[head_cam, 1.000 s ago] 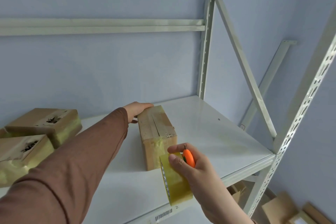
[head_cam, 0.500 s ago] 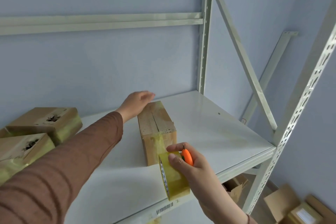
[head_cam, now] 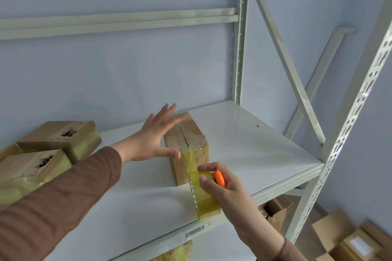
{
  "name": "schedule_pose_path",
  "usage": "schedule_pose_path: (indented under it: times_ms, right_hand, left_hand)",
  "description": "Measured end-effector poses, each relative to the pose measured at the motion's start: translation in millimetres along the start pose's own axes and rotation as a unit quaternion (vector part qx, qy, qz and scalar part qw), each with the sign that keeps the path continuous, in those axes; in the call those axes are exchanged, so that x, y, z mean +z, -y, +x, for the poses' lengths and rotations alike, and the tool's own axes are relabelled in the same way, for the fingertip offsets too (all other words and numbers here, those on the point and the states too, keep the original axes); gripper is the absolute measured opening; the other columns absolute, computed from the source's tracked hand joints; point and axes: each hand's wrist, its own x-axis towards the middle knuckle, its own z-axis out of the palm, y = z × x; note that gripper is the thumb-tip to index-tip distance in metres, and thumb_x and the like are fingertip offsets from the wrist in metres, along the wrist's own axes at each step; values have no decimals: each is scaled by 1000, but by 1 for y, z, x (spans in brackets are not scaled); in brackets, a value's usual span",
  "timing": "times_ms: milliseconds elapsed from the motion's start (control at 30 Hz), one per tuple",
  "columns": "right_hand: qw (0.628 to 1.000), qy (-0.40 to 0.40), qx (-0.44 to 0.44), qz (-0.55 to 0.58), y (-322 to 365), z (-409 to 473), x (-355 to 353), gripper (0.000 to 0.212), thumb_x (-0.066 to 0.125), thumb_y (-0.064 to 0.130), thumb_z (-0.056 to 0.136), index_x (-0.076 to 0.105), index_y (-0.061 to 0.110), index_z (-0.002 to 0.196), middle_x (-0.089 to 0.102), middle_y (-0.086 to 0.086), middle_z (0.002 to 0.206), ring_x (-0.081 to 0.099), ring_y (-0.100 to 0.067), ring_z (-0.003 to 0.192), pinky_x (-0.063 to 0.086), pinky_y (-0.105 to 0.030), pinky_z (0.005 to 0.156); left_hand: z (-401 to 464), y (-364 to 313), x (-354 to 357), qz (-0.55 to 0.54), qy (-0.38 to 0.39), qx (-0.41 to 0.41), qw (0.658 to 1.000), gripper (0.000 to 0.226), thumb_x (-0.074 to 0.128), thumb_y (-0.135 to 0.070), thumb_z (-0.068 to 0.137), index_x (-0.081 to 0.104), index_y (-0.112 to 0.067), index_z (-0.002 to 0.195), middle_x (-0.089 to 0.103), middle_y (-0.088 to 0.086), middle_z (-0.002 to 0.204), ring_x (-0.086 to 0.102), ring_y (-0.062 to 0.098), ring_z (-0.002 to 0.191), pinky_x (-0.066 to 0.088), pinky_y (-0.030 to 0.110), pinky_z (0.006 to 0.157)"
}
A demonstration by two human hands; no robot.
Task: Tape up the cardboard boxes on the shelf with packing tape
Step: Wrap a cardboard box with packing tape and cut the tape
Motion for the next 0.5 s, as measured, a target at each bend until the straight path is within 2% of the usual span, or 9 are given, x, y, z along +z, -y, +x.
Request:
schedule_pose_path:
  times_ms: [33, 100, 167, 300, 367, 400, 467, 500]
  right_hand:
    - [1000, -2, 1, -2, -2, 1, 0, 12, 69, 31, 97, 70, 37, 108, 55, 20, 72, 50, -6, 68, 38, -16, 62]
    - [1000, -5, 2, 0, -2, 5, 1, 12, 69, 31, 97, 71, 36, 108, 55, 15, 76, 49, -10, 71, 38, -23, 67]
    - [1000, -3, 3, 2, 0, 10, 2, 10, 69, 29, 97, 71, 34, 106, 53, 6, 80, 48, -16, 75, 38, -31, 73]
    - [1000, 13, 15, 3, 11, 19, 4, 9, 69, 25, 98, 72, 31, 103, 56, -1, 85, 50, -20, 80, 40, -34, 75]
    - [999, 31, 11, 23, 22, 21, 7, 9, 68, 24, 98, 73, 30, 103, 62, -7, 95, 56, -23, 86, 42, -39, 79]
    - [998, 40, 1, 39, 30, 22, 9, 10, 68, 24, 97, 73, 30, 103, 66, -9, 99, 59, -23, 87, 44, -39, 80]
    - [995, 63, -35, 67, 53, 24, 15, 11, 72, 30, 95, 74, 30, 106, 71, -6, 102, 65, -19, 88, 49, -33, 78]
    - [993, 74, -58, 69, 66, 26, 18, 17, 72, 37, 92, 74, 31, 108, 72, -1, 100, 67, -16, 88, 51, -28, 75]
  left_hand:
    - [-1, -2, 0, 13, 53, -32, 998, 117, 45, -100, 62, 7, -50, 160, -19, -10, 170, -27, 6, 153, -10, 43, 125]
    - [2, -6, -1, -6, 114, -87, 990, 114, 58, -90, 67, 4, -52, 159, -19, -5, 171, -25, 8, 153, -6, 44, 127]
    - [6, -7, -3, 1, 142, -116, 983, 116, 67, -83, 67, 1, -56, 158, -18, -6, 170, -25, 8, 153, -2, 45, 128]
    - [1, -8, -5, 26, 141, -117, 983, 109, 75, -72, 74, 5, -59, 156, -11, -11, 171, -18, 6, 155, 1, 41, 127]
    - [-3, -7, -14, -1, 125, -113, 986, 105, 73, -69, 74, 13, -54, 158, 4, -8, 172, -2, 9, 157, 6, 41, 129]
    - [-6, -4, -21, -41, 118, -117, 985, 102, 71, -70, 72, 20, -51, 158, 17, -7, 170, 12, 11, 156, 13, 42, 128]
    - [-12, 5, -39, -139, 111, -133, 975, 88, 64, -72, 71, 37, -50, 152, 45, -13, 155, 39, 8, 144, 29, 41, 123]
    - [-15, 9, -47, -169, 117, -150, 967, 76, 59, -75, 71, 47, -54, 143, 55, -19, 146, 46, 5, 138, 35, 39, 118]
